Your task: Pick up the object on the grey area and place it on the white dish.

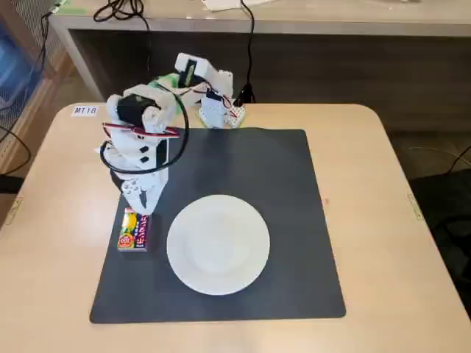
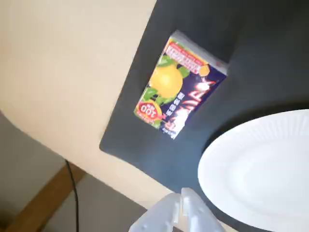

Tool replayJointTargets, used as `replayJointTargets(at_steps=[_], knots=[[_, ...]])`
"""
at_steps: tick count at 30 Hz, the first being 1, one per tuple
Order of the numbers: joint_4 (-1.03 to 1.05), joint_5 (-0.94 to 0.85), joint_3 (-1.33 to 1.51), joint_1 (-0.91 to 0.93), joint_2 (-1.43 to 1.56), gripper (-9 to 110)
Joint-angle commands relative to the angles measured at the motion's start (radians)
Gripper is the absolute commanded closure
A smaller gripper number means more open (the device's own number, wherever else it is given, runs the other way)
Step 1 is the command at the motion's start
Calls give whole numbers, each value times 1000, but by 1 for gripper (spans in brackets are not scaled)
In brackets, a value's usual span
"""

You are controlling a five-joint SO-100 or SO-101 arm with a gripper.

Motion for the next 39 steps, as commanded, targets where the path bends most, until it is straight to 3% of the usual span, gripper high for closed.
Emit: replayJointTargets(at_steps=[1, 13, 20, 27, 39], knots=[[9, 75, -55, 20, 2, 102], [12, 350, 282, 103, 103, 102], [12, 365, 290, 121, 97, 101], [12, 310, 275, 87, 95, 84], [12, 239, 224, 18, 25, 74]])
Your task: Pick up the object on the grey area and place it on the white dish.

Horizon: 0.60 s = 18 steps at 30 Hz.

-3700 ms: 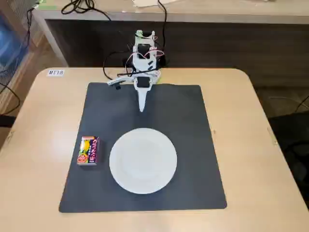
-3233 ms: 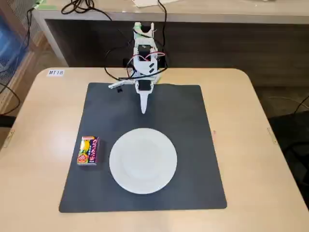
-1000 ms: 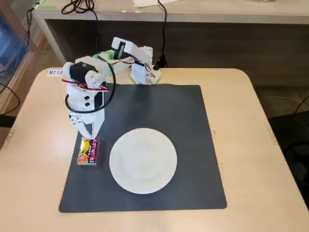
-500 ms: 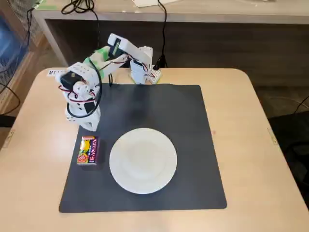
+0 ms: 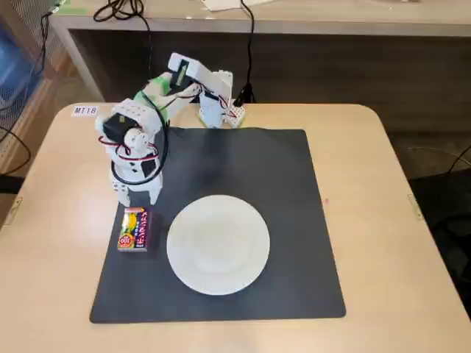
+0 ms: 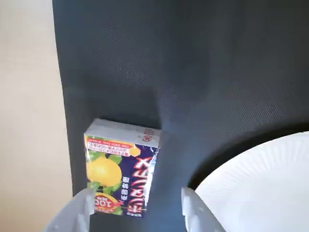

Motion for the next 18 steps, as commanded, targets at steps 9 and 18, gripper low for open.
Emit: replayJointTargets(at_steps=[9, 18], knots=[[3, -152, -193, 6, -103, 66], [3, -169, -230, 25, -170, 63]])
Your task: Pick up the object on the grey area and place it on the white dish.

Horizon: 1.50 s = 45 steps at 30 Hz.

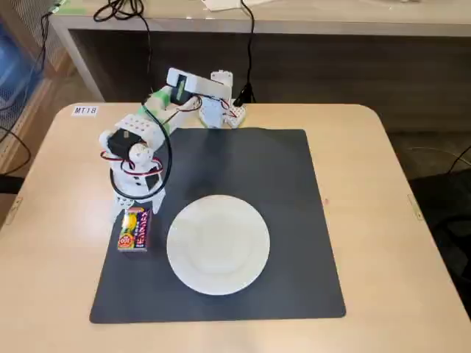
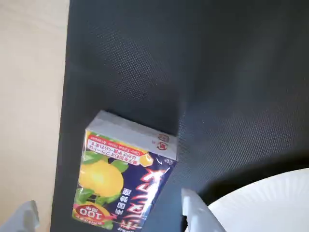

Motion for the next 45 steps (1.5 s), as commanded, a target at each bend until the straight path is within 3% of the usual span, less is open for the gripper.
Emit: replayJointTargets(at_steps=[1, 22, 35, 45], knots=[[5, 6, -46, 11, 11, 62], [5, 52, -86, 15, -126, 63], [3, 112, -232, 64, -221, 89], [5, 94, -250, 60, -204, 101]])
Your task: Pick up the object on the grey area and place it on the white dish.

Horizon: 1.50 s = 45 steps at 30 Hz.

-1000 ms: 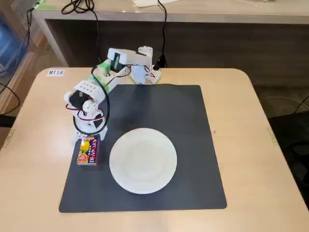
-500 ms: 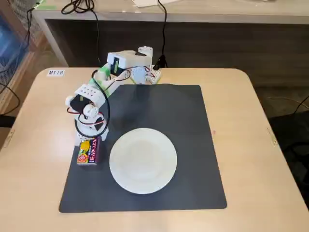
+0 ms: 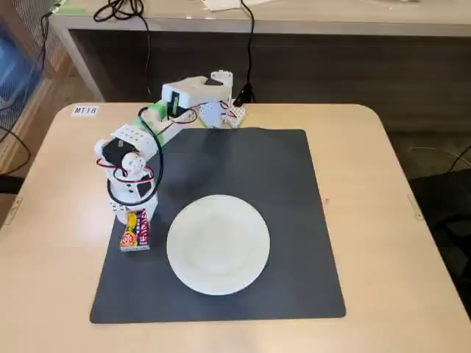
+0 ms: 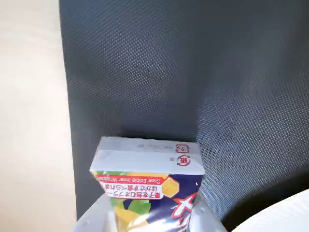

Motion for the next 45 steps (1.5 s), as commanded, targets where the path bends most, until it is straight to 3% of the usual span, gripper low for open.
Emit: replayJointTargets(at_steps=[1, 14, 24, 37, 43, 45], knots=[[-3, -11, -5, 3, 32, 101], [-2, -89, -6, -72, 192, 101], [-3, -244, -14, -276, 376, 101], [0, -916, 28, -580, 282, 101], [2, -985, 71, -586, 89, 101], [3, -1003, 110, -581, 80, 93]])
